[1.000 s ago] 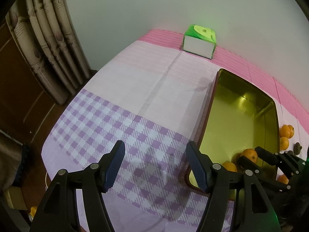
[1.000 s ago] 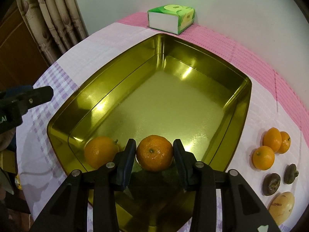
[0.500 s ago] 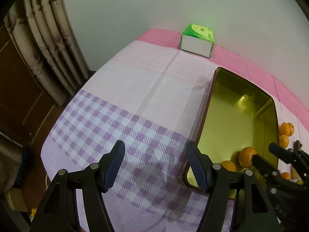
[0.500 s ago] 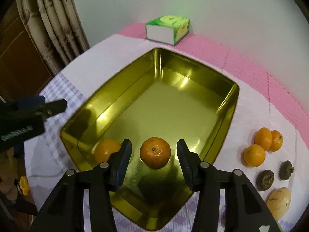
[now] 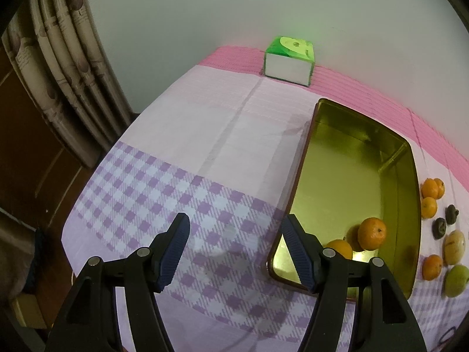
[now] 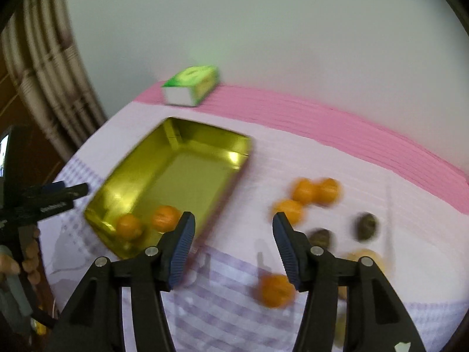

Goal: Organize fruits
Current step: 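Withdraw both grippers from the tin box back toward the fruit, then close the left gripper around the large green fruit and lift it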

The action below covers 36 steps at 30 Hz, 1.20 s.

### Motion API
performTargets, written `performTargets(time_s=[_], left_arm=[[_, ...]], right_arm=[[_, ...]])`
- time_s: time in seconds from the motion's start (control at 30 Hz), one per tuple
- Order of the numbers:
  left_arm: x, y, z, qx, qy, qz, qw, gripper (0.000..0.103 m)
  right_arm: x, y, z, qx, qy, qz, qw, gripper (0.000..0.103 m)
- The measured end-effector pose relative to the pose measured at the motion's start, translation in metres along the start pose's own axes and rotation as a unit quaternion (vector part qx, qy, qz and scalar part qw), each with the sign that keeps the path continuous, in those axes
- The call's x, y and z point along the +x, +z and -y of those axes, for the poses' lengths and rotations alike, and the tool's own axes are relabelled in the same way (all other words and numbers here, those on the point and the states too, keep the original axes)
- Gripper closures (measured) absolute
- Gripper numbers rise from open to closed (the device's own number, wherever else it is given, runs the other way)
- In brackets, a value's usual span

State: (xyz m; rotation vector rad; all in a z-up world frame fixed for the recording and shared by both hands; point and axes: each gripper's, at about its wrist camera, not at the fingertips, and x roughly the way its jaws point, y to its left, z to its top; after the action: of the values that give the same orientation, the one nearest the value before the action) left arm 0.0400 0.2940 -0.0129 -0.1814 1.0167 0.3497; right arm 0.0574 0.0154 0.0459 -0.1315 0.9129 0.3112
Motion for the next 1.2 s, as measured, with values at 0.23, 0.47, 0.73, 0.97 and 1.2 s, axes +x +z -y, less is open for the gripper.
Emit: performTargets(time_s=[0.23, 0.47, 0.73, 0.97, 1.2], left_arm=[[-0.007, -0.005, 0.018, 0.029, -0.012, 0.015, 0.9994, 0.037], [-0.032, -0.022, 0.074, 0.118, -0.057, 0.035, 0.9908, 0.037], [-0.056, -0.050, 0.159, 0.212, -0.131, 0.026, 0.9680, 0.037], [-0.065, -0.080, 0.238, 0.288, -0.194, 0.008, 0.9379, 0.036], [-0.067, -0.110, 0.300, 0.335, -0.247, -0.020, 0.9090, 0.036]], right_arm=[[-0.032, -0.036, 0.097, 0.080, -0.074, 0.009, 0.994, 0.050], [-0.050, -0.075, 0.167, 0.137, -0.142, 0.008, 0.980, 0.050], [-0.057, -0.115, 0.203, 0.154, -0.154, -0.015, 0.976, 0.050], [-0.038, -0.135, 0.227, 0.178, -0.167, -0.028, 0.969, 0.044], [-0.040, -0.135, 0.251, 0.208, -0.183, -0.022, 0.961, 0.044]])
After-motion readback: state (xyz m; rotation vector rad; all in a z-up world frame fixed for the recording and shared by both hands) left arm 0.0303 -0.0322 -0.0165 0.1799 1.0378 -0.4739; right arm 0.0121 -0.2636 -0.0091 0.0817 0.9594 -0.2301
